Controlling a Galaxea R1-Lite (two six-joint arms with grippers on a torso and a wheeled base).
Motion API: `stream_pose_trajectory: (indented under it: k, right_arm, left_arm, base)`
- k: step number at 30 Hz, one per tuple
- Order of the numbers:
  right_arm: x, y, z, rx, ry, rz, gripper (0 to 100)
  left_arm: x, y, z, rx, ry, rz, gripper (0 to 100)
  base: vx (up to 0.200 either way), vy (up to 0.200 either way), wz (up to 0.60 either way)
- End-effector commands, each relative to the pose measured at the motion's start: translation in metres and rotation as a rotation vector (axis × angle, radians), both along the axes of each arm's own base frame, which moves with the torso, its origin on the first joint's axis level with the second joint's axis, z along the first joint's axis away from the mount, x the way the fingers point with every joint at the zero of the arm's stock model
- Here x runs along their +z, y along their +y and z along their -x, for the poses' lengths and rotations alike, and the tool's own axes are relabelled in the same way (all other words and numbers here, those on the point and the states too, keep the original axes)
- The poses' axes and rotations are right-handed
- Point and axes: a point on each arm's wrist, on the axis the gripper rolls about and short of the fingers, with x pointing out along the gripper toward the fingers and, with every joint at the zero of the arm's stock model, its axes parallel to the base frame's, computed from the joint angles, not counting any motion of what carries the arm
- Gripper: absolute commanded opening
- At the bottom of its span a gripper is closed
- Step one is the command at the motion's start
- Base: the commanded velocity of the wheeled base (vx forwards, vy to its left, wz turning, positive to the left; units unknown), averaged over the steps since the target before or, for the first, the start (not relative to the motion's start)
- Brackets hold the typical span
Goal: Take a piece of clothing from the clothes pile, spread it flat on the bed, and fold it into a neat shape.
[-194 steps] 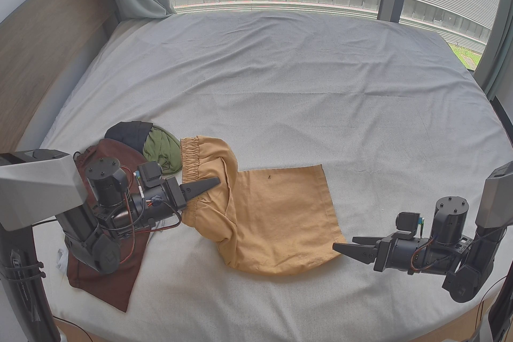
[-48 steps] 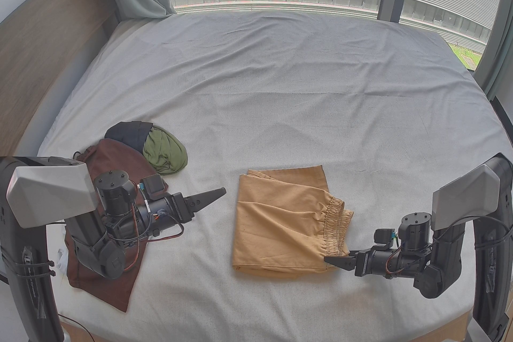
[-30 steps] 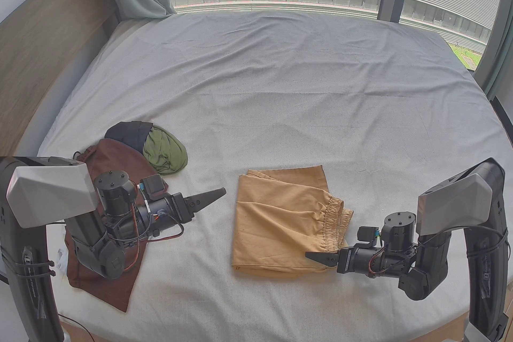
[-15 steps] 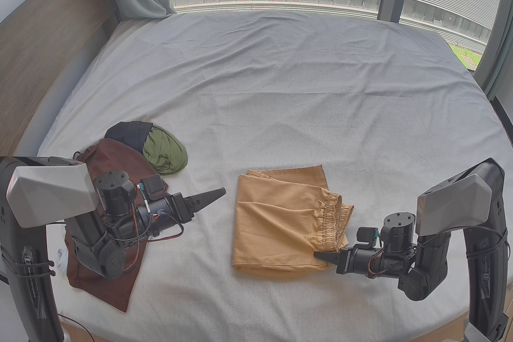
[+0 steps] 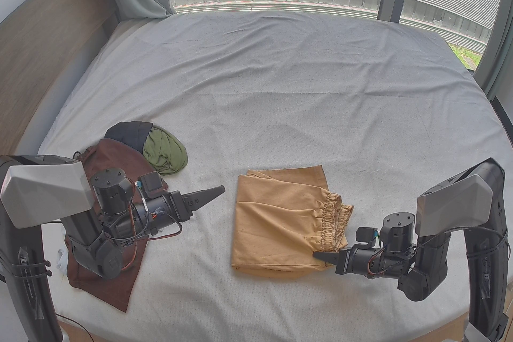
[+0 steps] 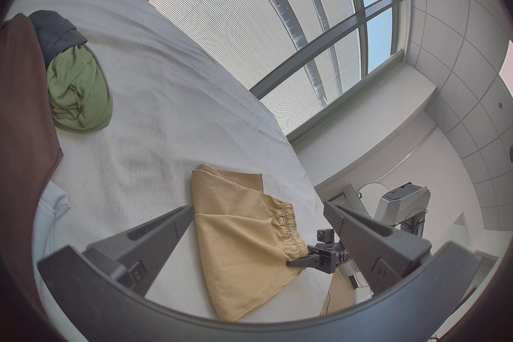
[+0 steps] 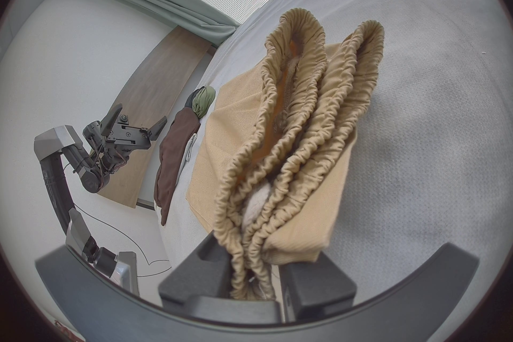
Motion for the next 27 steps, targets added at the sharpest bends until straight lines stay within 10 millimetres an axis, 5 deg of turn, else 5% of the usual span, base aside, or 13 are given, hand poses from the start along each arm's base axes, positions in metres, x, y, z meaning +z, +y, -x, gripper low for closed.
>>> stream_pose_trajectory:
  k: [1, 9, 27]
  right_arm:
    - [0.003, 0.001, -0.001, 0.001, -0.009, -0.006, 0]
    - [0.008, 0.002, -0.001, 0.004, -0.026, -0.013, 0]
    - [0.085, 0.014, -0.001, 0.016, -0.179, -0.182, 0]
  left_arm:
    - [0.004, 0.000, 0.001, -0.001, -0.011, 0.001, 100]
    - [0.002, 0.001, 0.001, 0.000, -0.005, 0.000, 100]
    - [0.019, 0.005, 0.004, 0.010, -0.048, 0.011, 100]
  base:
    - [0.000, 0.000, 0.00]
    - [0.000, 0.000, 0.00]
    - [0.000, 0.000, 0.00]
